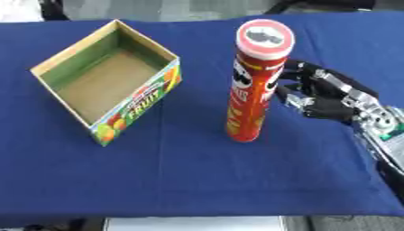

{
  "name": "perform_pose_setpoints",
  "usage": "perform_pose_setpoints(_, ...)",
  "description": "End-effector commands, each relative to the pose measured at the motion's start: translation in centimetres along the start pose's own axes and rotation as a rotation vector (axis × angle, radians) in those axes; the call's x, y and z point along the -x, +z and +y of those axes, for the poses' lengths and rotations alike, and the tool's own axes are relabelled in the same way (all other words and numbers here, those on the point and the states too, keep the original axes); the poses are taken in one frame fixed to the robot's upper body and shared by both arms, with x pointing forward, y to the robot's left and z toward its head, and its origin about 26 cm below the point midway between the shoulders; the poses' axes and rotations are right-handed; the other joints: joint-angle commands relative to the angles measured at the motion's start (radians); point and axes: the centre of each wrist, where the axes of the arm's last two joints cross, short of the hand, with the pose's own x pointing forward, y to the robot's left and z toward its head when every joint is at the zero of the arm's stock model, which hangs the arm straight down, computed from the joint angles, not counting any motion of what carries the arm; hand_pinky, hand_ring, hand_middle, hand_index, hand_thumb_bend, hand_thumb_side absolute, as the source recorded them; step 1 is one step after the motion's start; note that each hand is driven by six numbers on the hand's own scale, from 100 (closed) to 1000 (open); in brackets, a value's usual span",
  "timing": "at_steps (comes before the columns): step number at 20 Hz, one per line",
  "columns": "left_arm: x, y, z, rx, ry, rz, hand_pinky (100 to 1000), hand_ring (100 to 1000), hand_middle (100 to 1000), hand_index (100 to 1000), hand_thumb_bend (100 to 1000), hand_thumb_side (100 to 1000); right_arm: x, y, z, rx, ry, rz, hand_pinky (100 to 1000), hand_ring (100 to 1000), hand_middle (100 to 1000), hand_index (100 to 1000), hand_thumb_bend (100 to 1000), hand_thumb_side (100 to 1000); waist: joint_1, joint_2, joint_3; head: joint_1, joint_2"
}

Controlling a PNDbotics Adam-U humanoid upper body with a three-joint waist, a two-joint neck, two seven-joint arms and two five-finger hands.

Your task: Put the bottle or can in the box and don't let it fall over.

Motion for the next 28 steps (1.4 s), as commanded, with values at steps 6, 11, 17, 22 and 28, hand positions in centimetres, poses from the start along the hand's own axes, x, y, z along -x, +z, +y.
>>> perform_pose_setpoints(6, -1.34, -0.54, 0.42, 0.004, -0.008, -0.036, 753, 917, 898, 915, 633, 967, -0.88, -0.26, -0.61, -0.019, 0.063, -0.02, 937, 987, 1000, 984, 126, 537, 0.001, -0.008, 0.002, 0.003, 0.005)
perform_pose_setpoints(11, -1.36, -0.55, 0.39, 0.006, -0.007, -0.037, 753, 917, 898, 915, 633, 967, -0.84, -0.31, -0.55, -0.026, 0.074, -0.021, 937, 986, 1000, 984, 125, 542, 0.002, -0.008, 0.002, 0.003, 0.005)
perform_pose_setpoints(17, -1.22, -0.49, 0.39, 0.007, -0.007, -0.032, 753, 917, 895, 915, 627, 969, -0.85, -0.23, -0.53, -0.029, 0.066, -0.035, 939, 985, 1000, 984, 123, 520, 0.001, -0.007, 0.0, 0.001, 0.005)
perform_pose_setpoints(22, -1.13, -0.47, 0.39, 0.009, -0.007, -0.029, 753, 918, 894, 915, 622, 967, -1.03, -0.14, -0.48, -0.05, 0.054, -0.064, 940, 986, 1000, 983, 139, 441, 0.002, -0.008, -0.002, 0.002, 0.005)
perform_pose_setpoints(28, -1.11, -0.46, 0.48, 0.009, -0.005, -0.029, 753, 918, 892, 915, 611, 964, -0.98, 0.15, -0.5, -0.102, 0.06, -0.066, 944, 987, 1000, 982, 354, 100, 0.003, -0.007, -0.005, 0.002, 0.005)
